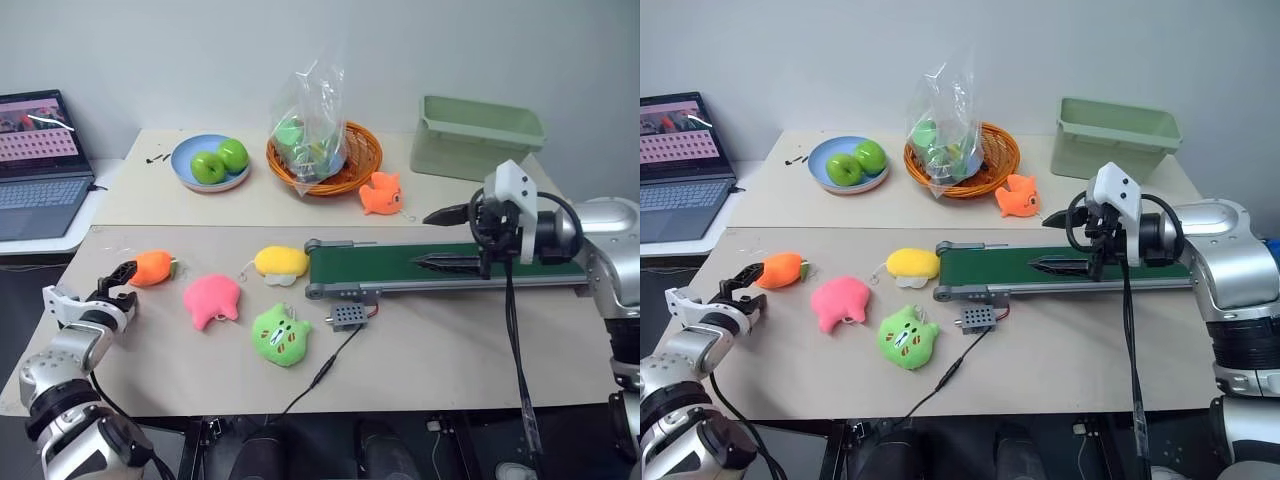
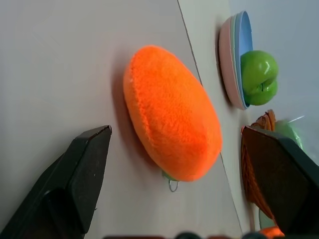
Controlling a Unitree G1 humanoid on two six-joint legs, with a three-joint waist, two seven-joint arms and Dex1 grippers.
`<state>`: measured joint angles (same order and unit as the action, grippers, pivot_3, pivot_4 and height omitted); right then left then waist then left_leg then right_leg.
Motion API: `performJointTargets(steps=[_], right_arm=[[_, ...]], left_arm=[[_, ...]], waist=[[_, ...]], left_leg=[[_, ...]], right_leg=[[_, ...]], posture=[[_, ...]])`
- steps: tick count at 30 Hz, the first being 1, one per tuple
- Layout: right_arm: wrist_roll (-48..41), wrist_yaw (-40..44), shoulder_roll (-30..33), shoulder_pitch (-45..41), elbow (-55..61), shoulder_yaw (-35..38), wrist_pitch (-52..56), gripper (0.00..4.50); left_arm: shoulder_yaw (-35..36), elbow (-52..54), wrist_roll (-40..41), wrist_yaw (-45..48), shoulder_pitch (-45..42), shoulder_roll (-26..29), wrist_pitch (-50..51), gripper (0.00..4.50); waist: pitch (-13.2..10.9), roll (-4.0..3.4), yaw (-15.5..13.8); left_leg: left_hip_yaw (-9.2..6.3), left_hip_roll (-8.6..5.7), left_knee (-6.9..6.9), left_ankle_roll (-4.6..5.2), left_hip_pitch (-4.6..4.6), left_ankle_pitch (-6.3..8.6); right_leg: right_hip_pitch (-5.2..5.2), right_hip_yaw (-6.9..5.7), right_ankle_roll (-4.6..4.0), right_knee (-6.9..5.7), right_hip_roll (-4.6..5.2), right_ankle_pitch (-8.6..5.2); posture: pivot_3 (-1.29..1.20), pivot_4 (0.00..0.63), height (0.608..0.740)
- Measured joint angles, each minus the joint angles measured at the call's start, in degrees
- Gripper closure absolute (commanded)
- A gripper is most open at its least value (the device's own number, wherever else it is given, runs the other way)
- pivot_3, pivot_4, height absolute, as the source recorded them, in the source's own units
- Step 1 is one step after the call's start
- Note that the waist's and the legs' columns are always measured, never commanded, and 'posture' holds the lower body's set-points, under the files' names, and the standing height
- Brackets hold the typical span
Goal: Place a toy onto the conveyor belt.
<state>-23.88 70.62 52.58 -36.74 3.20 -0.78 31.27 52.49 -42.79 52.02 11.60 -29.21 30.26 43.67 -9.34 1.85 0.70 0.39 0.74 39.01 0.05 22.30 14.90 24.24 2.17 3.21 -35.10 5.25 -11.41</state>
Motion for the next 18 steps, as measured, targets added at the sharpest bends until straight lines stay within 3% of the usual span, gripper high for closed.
performJointTargets(steps=[7,10,14,18], right_arm=[[-0.09,-0.81,1.82,0.71,2.28,1.84,1.73,0.00],[-0.23,-0.95,2.27,1.67,3.53,2.19,2.58,0.00],[-0.95,-1.39,2.90,2.00,4.29,3.17,3.18,0.00],[-1.02,-2.13,3.10,2.11,4.71,3.66,3.20,0.00]], left_arm=[[-4.10,-13.25,-3.92,5.31,-7.22,3.28,-6.18,0.03],[-5.08,-17.37,-5.52,6.38,-9.37,3.97,-8.92,0.79],[-5.46,-20.44,-6.60,7.23,-9.87,4.02,-10.37,2.14],[-5.41,-21.19,-6.71,7.98,-10.23,4.02,-10.92,3.76]], waist=[[0.00,0.00,0.07],[0.00,0.00,0.04],[0.00,0.00,0.17],[0.00,0.00,0.15]], left_leg=[[0.01,-0.01,-0.02,0.00,0.03,0.00],[0.01,-0.01,-0.02,0.00,0.03,0.00],[0.01,0.01,-0.02,0.00,0.03,0.00],[0.01,0.01,-0.02,0.00,0.03,0.00]], right_leg=[[0.01,0.00,0.00,0.01,0.02,0.00],[0.01,-0.01,0.00,0.01,0.03,0.00],[0.02,-0.01,0.01,0.01,0.02,0.00],[0.02,-0.01,0.01,0.00,0.03,0.00]], posture=[[0.00,0.150,0.740],[0.00,0.150,0.740],[0.00,0.150,0.740],[0.00,0.150,0.740]])
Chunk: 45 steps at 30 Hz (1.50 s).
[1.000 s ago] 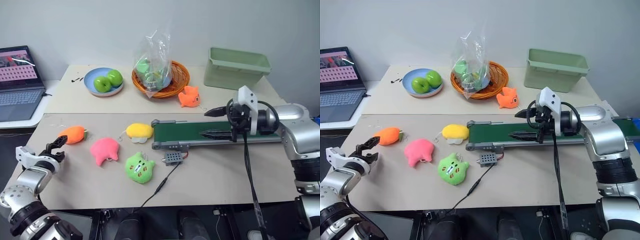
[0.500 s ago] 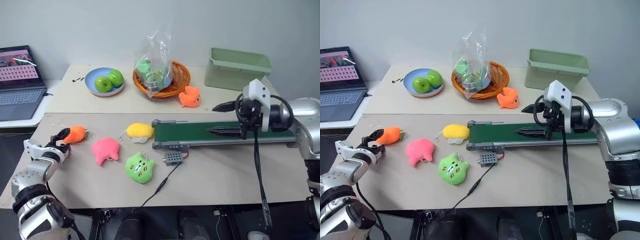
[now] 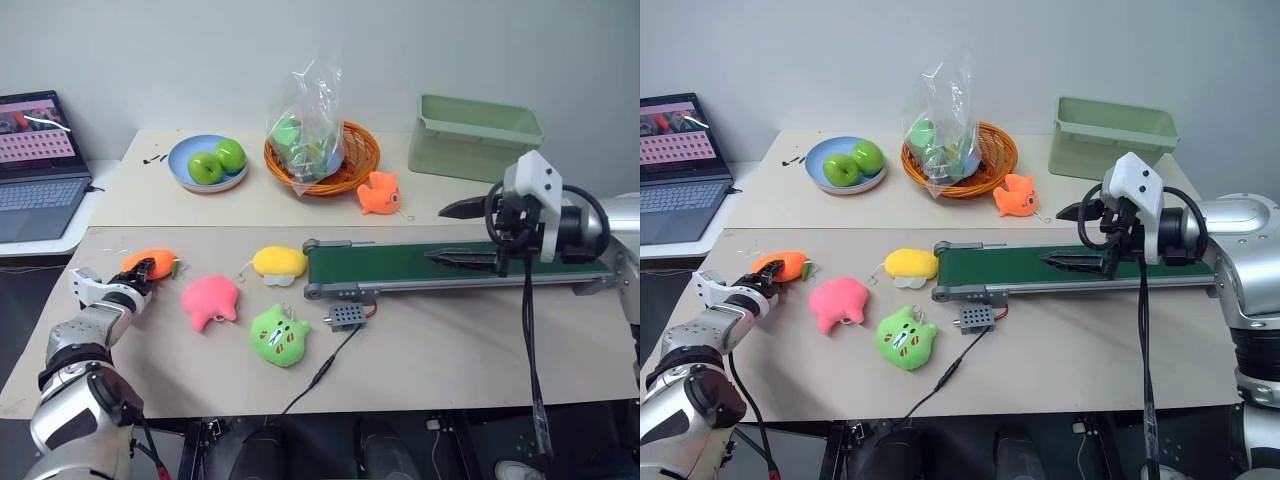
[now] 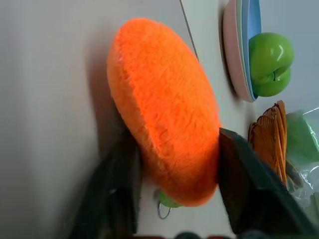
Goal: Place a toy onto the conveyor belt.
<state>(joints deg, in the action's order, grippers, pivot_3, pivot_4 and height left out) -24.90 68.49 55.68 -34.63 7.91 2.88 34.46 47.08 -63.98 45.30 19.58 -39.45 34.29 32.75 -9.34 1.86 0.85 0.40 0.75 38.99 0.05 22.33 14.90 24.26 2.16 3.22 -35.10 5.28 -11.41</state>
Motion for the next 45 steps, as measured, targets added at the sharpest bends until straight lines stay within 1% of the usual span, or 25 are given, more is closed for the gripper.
performJointTargets(steps=[2,6,8,11,12,14,16,17,18,19,20,21,22,23,25,28,30,33,35,38,40,45], right_arm=[[0.00,-0.06,0.00,0.00,0.00,0.00,0.00,0.00],[0.03,-0.19,-0.01,-0.09,-0.13,-0.04,0.00,0.00],[0.04,-0.20,-0.02,-0.32,-0.23,-0.14,0.00,0.00],[0.04,-0.18,-0.12,-0.49,-0.51,-0.22,-0.01,0.00],[0.08,-0.18,-0.21,-0.52,-0.80,-0.27,-0.01,0.00],[0.10,-0.19,-0.43,-0.70,-1.08,-0.53,-0.04,0.00],[0.15,-0.20,-0.71,-0.91,-1.34,-1.16,-0.05,0.00],[0.16,-0.21,-0.76,-0.95,-1.40,-1.29,-0.05,0.00],[0.18,-0.23,-1.02,-1.15,-1.56,-1.57,-0.12,0.00],[0.20,-0.25,-1.02,-1.15,-1.66,-1.62,-0.12,0.00],[0.33,-0.36,-1.04,-1.15,-1.78,-1.66,-0.16,0.00],[0.57,-0.55,-1.25,-1.19,-1.84,-1.71,-0.22,0.00],[0.57,-0.61,-1.45,-1.23,-1.84,-1.75,-0.29,0.00],[0.58,-0.76,-1.73,-1.24,-1.83,-1.85,-0.33,0.00],[0.56,-1.08,-1.97,-1.22,-1.76,-1.91,-0.33,0.00],[0.50,-1.27,-1.97,-0.80,-1.53,-1.75,-0.33,0.00],[0.45,-1.66,-1.97,-0.17,-1.10,-1.57,-0.32,0.00],[-0.17,-2.60,-1.93,1.70,0.26,-0.08,-0.10,0.00],[-0.69,-3.29,-1.90,2.85,1.43,0.61,0.08,0.00],[-1.20,-4.32,-1.67,5.06,3.09,2.31,0.79,0.00],[-1.36,-5.22,-1.22,6.69,4.28,3.56,1.34,0.00],[-2.86,-7.09,-0.90,9.16,7.45,6.55,2.89,0.00]], left_arm=[[0.11,-0.01,0.01,0.21,0.00,0.00,0.00,4.48],[0.81,0.27,0.12,0.91,0.00,0.06,-0.02,4.50],[0.89,2.63,0.23,1.67,0.00,0.09,-0.01,4.50],[0.19,10.19,0.79,2.61,-0.05,0.07,-0.01,4.50],[-1.66,16.15,0.15,2.86,0.19,-0.20,-0.32,4.50],[-4.21,23.85,-0.46,3.45,0.35,-0.58,-0.93,4.50],[-8.63,34.87,-2.02,3.69,1.01,-1.10,-1.72,4.50],[-9.56,36.84,-2.37,3.69,1.05,-1.22,-1.72,4.50],[-12.65,41.48,-3.96,3.67,1.43,-1.39,-2.27,4.50],[-13.93,43.32,-4.91,3.71,1.69,-1.38,-2.74,4.50],[-18.54,47.24,-8.52,4.03,2.14,-1.15,-4.66,4.50],[-24.83,51.76,-14.11,4.47,2.18,-0.38,-7.20,4.50],[-27.49,53.67,-16.08,4.75,2.00,-0.09,-8.15,4.50],[-32.20,56.92,-19.82,5.18,1.15,0.16,-9.60,4.50],[-38.66,61.08,-24.69,6.49,-0.39,0.32,-11.68,4.50],[-48.25,64.94,-33.58,9.18,-2.45,1.30,-17.35,4.50],[-53.48,65.54,-39.01,10.64,-3.35,1.41,-21.52,4.50],[-60.66,63.44,-47.26,12.43,-3.66,0.72,-30.57,4.50],[-64.26,58.81,-52.07,12.28,-3.95,-0.51,-37.89,4.50],[-70.34,52.26,-62.63,10.25,-6.16,0.60,-49.65,4.50],[-74.10,47.30,-69.88,7.65,-8.50,0.11,-58.18,4.50],[-77.79,38.29,-79.54,0.89,-13.88,-2.61,-69.32,4.50]], waist=[[0.00,0.00,-0.02],[0.00,0.00,-0.01],[-0.02,0.04,-0.04],[-0.05,0.08,-0.06],[-0.06,0.09,-0.07],[-0.06,0.10,-0.19],[-0.06,0.10,-0.36],[-0.06,0.10,-0.41],[-0.06,0.10,-0.43],[-0.06,0.10,-0.43],[-0.06,0.10,-0.50],[-0.07,0.11,-0.70],[-0.06,0.11,-0.86],[-0.06,0.11,-0.95],[-0.07,0.11,-1.02],[-0.07,0.10,-0.96],[-0.07,0.10,-0.80],[-0.07,0.09,-0.75],[-0.07,0.09,-0.69],[-0.07,0.09,-0.95],[-0.07,0.09,-1.20],[-0.07,0.09,-1.55]], left_leg=[[0.00,0.00,0.00,0.00,0.00,0.00],[0.00,0.01,0.00,0.00,0.01,0.00],[-0.02,0.02,0.01,0.00,0.06,0.00],[-0.04,0.03,0.01,0.00,0.08,0.00],[-0.03,0.03,0.01,0.00,0.11,0.00],[-0.04,0.02,0.00,-0.01,0.13,0.00],[-0.03,0.00,0.00,-0.01,0.15,0.00],[-0.03,0.00,0.00,-0.01,0.16,0.00],[-0.02,-0.01,0.01,-0.01,0.16,0.00],[-0.03,0.00,0.01,-0.01,0.18,0.00],[-0.02,-0.01,0.01,-0.01,0.19,0.00],[-0.03,-0.03,0.01,-0.02,0.21,-0.01],[-0.03,-0.03,0.02,-0.02,0.21,-0.01],[-0.02,-0.03,0.02,-0.02,0.20,-0.01],[-0.02,-0.03,0.02,-0.01,0.22,-0.01],[-0.01,-0.03,0.01,0.00,0.23,-0.01],[0.01,-0.03,0.01,0.00,0.23,-0.01],[0.02,-0.02,0.02,0.01,0.21,-0.01],[0.03,-0.02,0.07,0.02,0.20,-0.01],[0.02,-0.03,0.06,0.02,0.19,-0.01],[0.04,-0.03,0.09,0.03,0.24,0.00],[0.02,-0.03,0.15,0.07,0.33,0.02]], right_leg=[[0.00,0.00,0.00,0.00,0.00,0.00],[0.01,0.00,0.00,0.01,0.00,0.00],[0.03,-0.02,0.00,0.00,-0.01,0.00],[0.04,-0.03,0.01,-0.01,-0.01,0.01],[0.05,-0.01,0.02,-0.01,0.00,0.02],[0.04,-0.01,0.05,-0.02,0.01,0.04],[0.02,-0.01,0.07,-0.02,0.03,0.06],[0.02,0.00,0.09,-0.01,0.04,0.07],[0.02,0.01,0.09,0.00,0.04,0.08],[0.02,0.00,0.10,0.00,0.03,0.08],[0.02,0.00,0.10,0.00,0.03,0.09],[0.02,-0.01,0.10,0.03,0.02,0.09],[0.00,-0.01,0.09,0.04,0.01,0.10],[0.00,0.00,0.09,0.04,0.01,0.10],[0.01,0.00,0.09,0.06,0.00,0.10],[0.02,0.00,0.10,0.08,-0.01,0.10],[0.02,0.03,0.10,0.11,-0.02,0.10],[0.03,0.04,0.10,0.14,-0.04,0.09],[0.04,0.06,0.10,0.15,-0.04,0.09],[0.02,0.05,0.10,0.17,-0.03,0.09],[0.02,0.05,0.10,0.16,-0.02,0.09],[0.04,0.01,0.12,0.11,-0.02,0.10]], posture=[[0.00,0.150,0.740],[0.00,0.150,0.740],[0.00,0.150,0.740],[0.00,0.150,0.740],[0.00,0.150,0.740],[0.00,0.150,0.740],[0.00,0.150,0.740],[0.00,0.150,0.740],[0.00,0.150,0.740],[0.00,0.150,0.740],[0.00,0.150,0.740],[0.00,0.150,0.740],[0.00,0.150,0.740],[0.00,0.150,0.740],[0.00,0.150,0.740],[0.00,0.150,0.740],[0.00,0.150,0.740],[0.00,0.150,0.740],[0.00,0.150,0.740],[0.00,0.150,0.740],[0.00,0.150,0.740],[0.00,0.150,0.740]])
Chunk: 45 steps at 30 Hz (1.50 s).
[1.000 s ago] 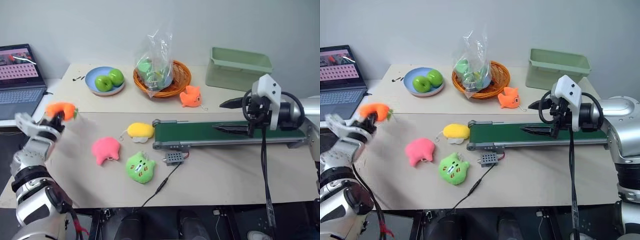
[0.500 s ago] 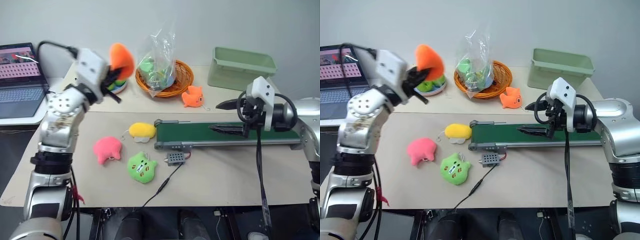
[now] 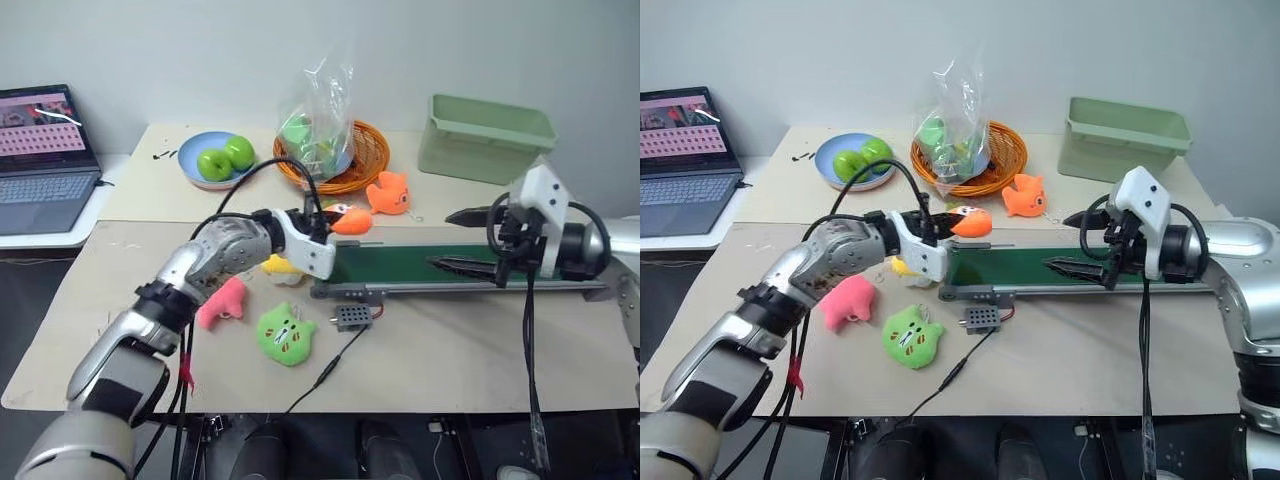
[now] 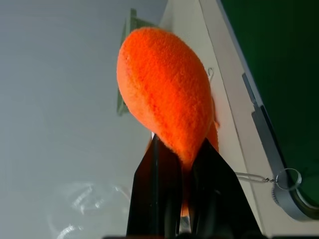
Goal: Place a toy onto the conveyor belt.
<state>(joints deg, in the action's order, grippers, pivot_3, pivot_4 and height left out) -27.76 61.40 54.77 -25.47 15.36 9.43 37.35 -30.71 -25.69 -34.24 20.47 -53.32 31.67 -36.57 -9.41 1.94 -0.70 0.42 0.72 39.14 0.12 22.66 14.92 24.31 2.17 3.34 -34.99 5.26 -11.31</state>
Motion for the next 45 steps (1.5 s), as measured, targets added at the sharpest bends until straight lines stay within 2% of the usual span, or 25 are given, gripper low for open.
performJointTargets(steps=[13,19,23,25,29,30,32,37,40,45], right_arm=[[-2.35,-3.29,0.18,3.25,4.08,2.60,2.15,0.00],[-2.88,-4.32,0.64,3.63,4.42,2.65,2.22,0.00],[-2.89,-4.65,0.70,3.85,4.41,2.68,2.22,0.00],[-2.89,-4.68,0.70,3.85,4.41,2.68,2.22,0.00],[-2.89,-4.67,0.70,3.80,4.34,2.68,2.22,0.00],[-2.88,-4.67,0.70,3.71,4.25,2.67,2.22,0.00],[-2.88,-4.65,0.70,3.44,4.17,2.65,2.21,0.00],[-2.79,-4.55,0.70,2.84,3.20,2.26,2.19,0.00],[-2.77,-4.49,0.69,1.72,2.74,1.92,2.10,0.00],[-2.71,-4.11,0.69,1.30,1.96,1.06,1.95,0.00]], left_arm=[[-6.10,-19.35,-12.96,-11.30,-2.98,-3.21,-13.13,4.50],[-6.28,-23.07,-14.24,-14.37,-5.42,-4.88,-14.97,4.50],[-6.56,-25.30,-15.27,-15.44,-5.80,-5.08,-15.79,3.32],[-6.63,-26.22,-15.28,-15.30,-6.40,-5.14,-16.10,2.45],[-6.47,-27.04,-14.02,-13.10,-7.17,-5.06,-16.67,1.09],[-6.17,-27.33,-11.81,-10.57,-7.12,-5.21,-17.10,0.58],[-4.45,-27.35,-6.89,-5.59,-6.67,-5.54,-16.93,0.02],[-0.26,-23.10,7.09,11.51,-3.37,-5.01,-11.78,0.02],[2.87,-17.04,16.89,21.61,0.39,-4.42,-4.26,0.02],[12.30,4.71,39.43,37.30,7.86,-1.28,28.28,0.02]], waist=[[0.00,0.00,0.03],[0.00,0.00,-0.01],[0.00,0.00,0.15],[0.00,0.00,0.09],[0.00,0.00,0.05],[0.00,0.00,0.06],[0.00,0.00,0.07],[0.00,-0.01,0.24],[0.01,-0.02,0.46],[0.00,-0.04,1.20]], left_leg=[[0.00,0.00,0.04,0.01,0.02,0.00],[-0.03,0.00,0.09,0.01,0.10,0.01],[-0.03,0.00,0.09,0.01,0.09,0.01],[-0.03,0.00,0.10,0.01,0.09,0.01],[-0.03,0.00,0.11,0.01,0.09,0.01],[-0.03,0.00,0.11,0.02,0.12,0.01],[-0.03,0.00,0.11,0.02,0.14,0.01],[-0.04,0.01,0.13,0.02,0.13,0.01],[-0.04,0.04,0.14,0.02,0.13,0.01],[-0.09,0.08,0.21,0.05,0.17,0.03]], right_leg=[[0.00,-0.01,0.04,-0.02,0.00,0.02],[0.00,-0.06,0.08,-0.05,0.01,0.04],[0.01,-0.05,0.09,-0.05,0.00,0.04],[0.01,-0.06,0.08,-0.05,0.00,0.04],[0.00,-0.06,0.09,-0.05,0.01,0.04],[0.02,-0.07,0.09,-0.06,0.00,0.04],[0.03,-0.07,0.08,-0.06,0.01,0.04],[0.03,-0.06,0.08,-0.09,0.00,0.04],[0.04,-0.05,0.08,-0.13,-0.01,0.04],[0.05,-0.06,0.09,-0.16,-0.02,0.04]], posture=[[0.00,0.150,0.740],[0.00,0.150,0.740],[0.00,0.150,0.740],[0.00,0.150,0.740],[0.00,0.150,0.740],[0.00,0.150,0.740],[0.00,0.150,0.740],[0.00,0.150,0.740],[0.00,0.150,0.740],[0.00,0.150,0.740]])
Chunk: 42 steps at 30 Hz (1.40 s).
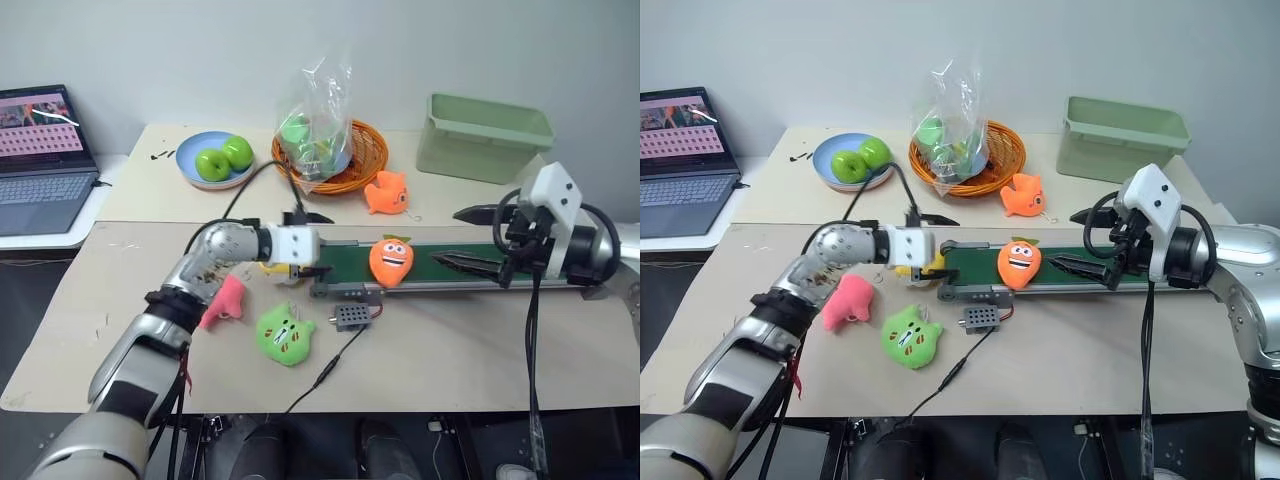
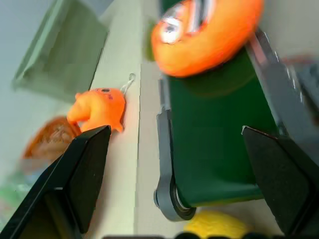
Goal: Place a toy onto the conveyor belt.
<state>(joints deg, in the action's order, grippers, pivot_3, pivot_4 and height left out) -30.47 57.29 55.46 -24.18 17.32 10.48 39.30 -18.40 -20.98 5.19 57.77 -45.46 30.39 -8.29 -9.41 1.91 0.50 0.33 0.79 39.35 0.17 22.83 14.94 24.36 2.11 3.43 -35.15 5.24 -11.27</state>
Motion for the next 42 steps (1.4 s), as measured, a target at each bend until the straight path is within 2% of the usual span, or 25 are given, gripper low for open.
performJointTargets(steps=[3,6,11,15,24,32,42], right_arm=[[0.02,0.23,0.01,-0.14,-0.28,-0.24,-0.26,0.00],[0.07,1.03,0.02,-0.51,-1.05,-0.71,-0.50,0.00],[0.15,2.79,0.08,-2.96,-2.89,-1.50,-1.85,0.00],[-0.12,4.59,0.04,-4.98,-4.41,-1.82,-2.43,0.00],[-1.69,7.54,-2.85,-8.71,-6.90,-4.71,-2.76,0.00],[-0.80,9.01,-4.20,-11.92,-10.34,-6.90,-4.58,0.00],[0.10,9.95,-4.97,-13.00,-11.90,-7.72,-5.39,0.00]], left_arm=[[4.71,11.39,9.27,2.58,3.26,2.39,16.91,0.02],[9.01,18.38,15.70,2.22,5.65,4.24,28.96,0.02],[14.22,25.57,20.77,2.02,10.67,9.63,39.17,0.02],[18.80,28.61,22.00,-0.44,14.28,11.76,42.93,0.02],[24.12,36.58,24.45,-7.81,18.19,11.22,47.33,0.02],[26.44,38.92,26.44,-12.32,18.65,10.59,50.14,0.02],[26.37,39.19,26.56,-13.49,16.63,10.59,50.71,0.02]], waist=[[0.00,-0.01,0.23],[0.00,-0.01,0.31],[-0.01,-0.03,0.58],[-0.01,-0.04,0.38],[-0.02,-0.04,0.19],[-0.02,-0.04,0.25],[-0.02,-0.04,0.20]], left_leg=[[-0.04,0.00,0.10,0.01,-0.01,0.01],[-0.06,0.02,0.24,0.04,-0.03,0.02],[-0.03,0.04,0.34,0.05,-0.14,0.03],[-0.02,0.02,0.34,0.05,-0.12,0.03],[-0.02,0.02,0.37,0.05,-0.08,0.04],[-0.02,0.02,0.36,0.05,-0.08,0.04],[-0.01,0.01,0.36,0.05,-0.07,0.04]], right_leg=[[-0.03,0.00,0.00,-0.05,-0.01,0.00],[-0.03,0.00,0.01,-0.02,-0.04,-0.01],[-0.08,0.06,0.01,0.01,-0.07,-0.02],[-0.08,0.06,0.00,0.05,-0.05,-0.03],[-0.07,0.04,0.00,0.04,-0.04,-0.02],[-0.06,0.05,0.00,0.04,-0.04,-0.02],[-0.06,0.05,0.00,0.05,-0.03,-0.02]], posture=[[0.00,0.150,0.740],[0.00,0.150,0.740],[0.00,0.150,0.740],[0.00,0.150,0.740],[0.00,0.150,0.740],[0.00,0.150,0.740],[0.00,0.150,0.740]])
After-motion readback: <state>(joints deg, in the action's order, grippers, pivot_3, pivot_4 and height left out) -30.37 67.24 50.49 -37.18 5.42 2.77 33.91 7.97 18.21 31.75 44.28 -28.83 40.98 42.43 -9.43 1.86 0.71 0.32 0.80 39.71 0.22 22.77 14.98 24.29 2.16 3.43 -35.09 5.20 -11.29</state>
